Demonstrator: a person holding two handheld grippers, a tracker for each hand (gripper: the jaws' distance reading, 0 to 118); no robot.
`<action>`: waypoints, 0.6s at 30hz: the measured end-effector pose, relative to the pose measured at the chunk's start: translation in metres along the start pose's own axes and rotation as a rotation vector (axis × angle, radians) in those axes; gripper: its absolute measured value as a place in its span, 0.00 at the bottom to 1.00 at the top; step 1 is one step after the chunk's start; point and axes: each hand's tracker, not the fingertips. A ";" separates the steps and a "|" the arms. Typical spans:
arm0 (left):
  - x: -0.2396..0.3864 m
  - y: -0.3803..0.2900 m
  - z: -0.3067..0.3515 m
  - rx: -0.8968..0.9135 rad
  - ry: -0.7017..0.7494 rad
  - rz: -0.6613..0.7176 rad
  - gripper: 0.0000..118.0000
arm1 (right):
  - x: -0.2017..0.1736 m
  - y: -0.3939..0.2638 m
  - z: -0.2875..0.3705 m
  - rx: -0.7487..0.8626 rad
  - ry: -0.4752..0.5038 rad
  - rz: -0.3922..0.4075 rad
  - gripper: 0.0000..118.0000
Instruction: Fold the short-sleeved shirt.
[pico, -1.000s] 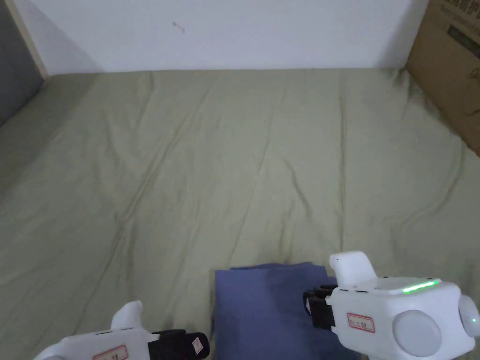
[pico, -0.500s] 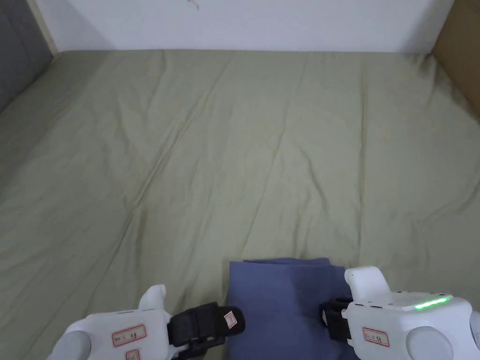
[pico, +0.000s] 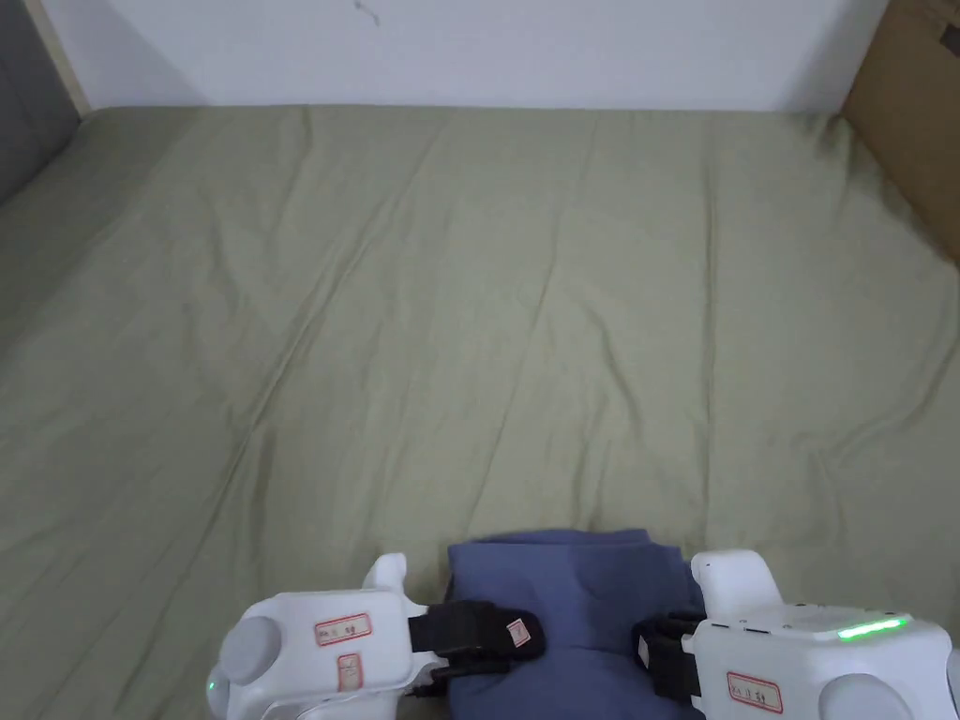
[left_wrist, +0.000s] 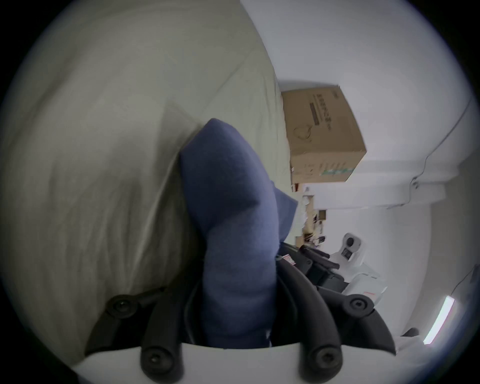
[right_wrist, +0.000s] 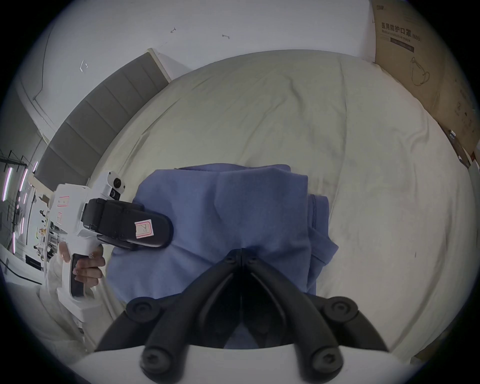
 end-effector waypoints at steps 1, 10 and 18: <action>-0.001 0.001 0.003 0.000 0.036 -0.012 0.23 | -0.001 0.001 0.003 0.003 0.006 -0.012 0.00; 0.023 0.030 0.081 0.026 0.227 -0.226 0.23 | -0.023 0.010 0.027 0.059 0.011 -0.033 0.00; 0.025 0.100 0.232 0.131 0.705 -0.314 0.22 | -0.023 0.012 0.021 0.054 0.013 -0.091 0.00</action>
